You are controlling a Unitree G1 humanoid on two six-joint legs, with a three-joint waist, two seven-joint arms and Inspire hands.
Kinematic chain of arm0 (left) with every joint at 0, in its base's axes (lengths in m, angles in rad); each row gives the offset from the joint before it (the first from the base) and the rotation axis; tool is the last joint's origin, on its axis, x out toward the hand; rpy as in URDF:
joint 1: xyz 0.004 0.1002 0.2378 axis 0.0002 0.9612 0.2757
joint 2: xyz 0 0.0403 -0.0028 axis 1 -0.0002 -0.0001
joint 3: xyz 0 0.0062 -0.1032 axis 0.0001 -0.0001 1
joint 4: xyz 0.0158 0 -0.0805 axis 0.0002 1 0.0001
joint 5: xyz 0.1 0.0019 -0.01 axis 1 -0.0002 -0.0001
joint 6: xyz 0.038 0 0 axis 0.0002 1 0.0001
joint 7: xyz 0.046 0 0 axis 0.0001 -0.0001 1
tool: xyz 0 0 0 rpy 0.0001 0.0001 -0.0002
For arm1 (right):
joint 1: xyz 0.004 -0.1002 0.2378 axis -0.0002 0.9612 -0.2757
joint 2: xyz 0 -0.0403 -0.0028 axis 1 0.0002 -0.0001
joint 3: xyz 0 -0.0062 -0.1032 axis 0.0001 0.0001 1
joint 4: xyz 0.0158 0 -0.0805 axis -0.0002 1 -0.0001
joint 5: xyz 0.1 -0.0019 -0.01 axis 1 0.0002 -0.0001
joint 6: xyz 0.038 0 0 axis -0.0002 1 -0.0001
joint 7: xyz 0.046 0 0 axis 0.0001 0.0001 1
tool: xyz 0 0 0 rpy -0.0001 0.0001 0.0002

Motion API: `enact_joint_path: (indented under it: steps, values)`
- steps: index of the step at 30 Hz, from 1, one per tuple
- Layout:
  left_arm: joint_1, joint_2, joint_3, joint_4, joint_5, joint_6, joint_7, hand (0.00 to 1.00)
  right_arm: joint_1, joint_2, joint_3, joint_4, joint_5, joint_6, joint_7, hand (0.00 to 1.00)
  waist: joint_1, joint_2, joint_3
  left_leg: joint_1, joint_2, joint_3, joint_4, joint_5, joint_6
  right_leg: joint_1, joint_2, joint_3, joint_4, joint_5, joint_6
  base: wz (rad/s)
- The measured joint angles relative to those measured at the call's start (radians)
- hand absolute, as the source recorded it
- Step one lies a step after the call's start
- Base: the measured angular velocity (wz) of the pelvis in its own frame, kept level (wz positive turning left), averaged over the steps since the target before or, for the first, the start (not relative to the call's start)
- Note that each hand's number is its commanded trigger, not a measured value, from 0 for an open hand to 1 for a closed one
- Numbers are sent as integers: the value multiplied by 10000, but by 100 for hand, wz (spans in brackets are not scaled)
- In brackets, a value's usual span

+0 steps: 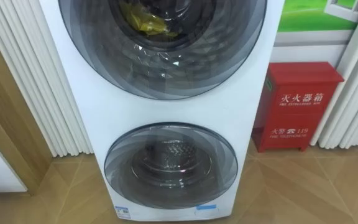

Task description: Pick clothes from washing machine

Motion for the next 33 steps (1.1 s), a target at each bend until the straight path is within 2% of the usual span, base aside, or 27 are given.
enact_joint_path:
  steps: [22,24,27,29,32,33]
  values:
    - [-83,14,-4,-22,-3,-105,-48,0,-139,-9,-1,-23,260,55,20,0,44,-100,-4,-10,-3,-14,7,0,0,-3,1,-3,-3,-1,1,0]
    - [-159,59,73,-56,14,-122,-227,0,-396,-64,-107,-528,-124,270,-159,0,43,-151,-16,-17,-2,-12,36,0,0,2,1,-5,24,0,0,0]
    - [-231,103,252,-57,12,-261,-244,0,-1145,-230,-540,-1460,-219,323,-462,0,36,-191,-9,7,-6,-63,53,2,2,31,-8,-58,33,6,-2,3]
    - [-273,123,295,-25,-4,-301,-263,0,-1816,-426,-809,-1984,-216,287,-598,0,47,-193,1,22,-7,-69,55,2,4,22,-6,-26,27,5,-2,0]
    - [-324,252,268,-37,-11,-288,-349,0,-2858,-780,-918,-2842,-1,190,-992,0,82,-307,29,5,-15,-116,58,3,4,34,-4,-94,44,5,-2,4]
    - [-364,310,278,-44,-13,-260,-384,0,-3079,-863,-950,-3374,111,195,-1121,0,239,-350,48,-2,-13,-121,46,3,4,24,4,-93,41,6,-2,3]
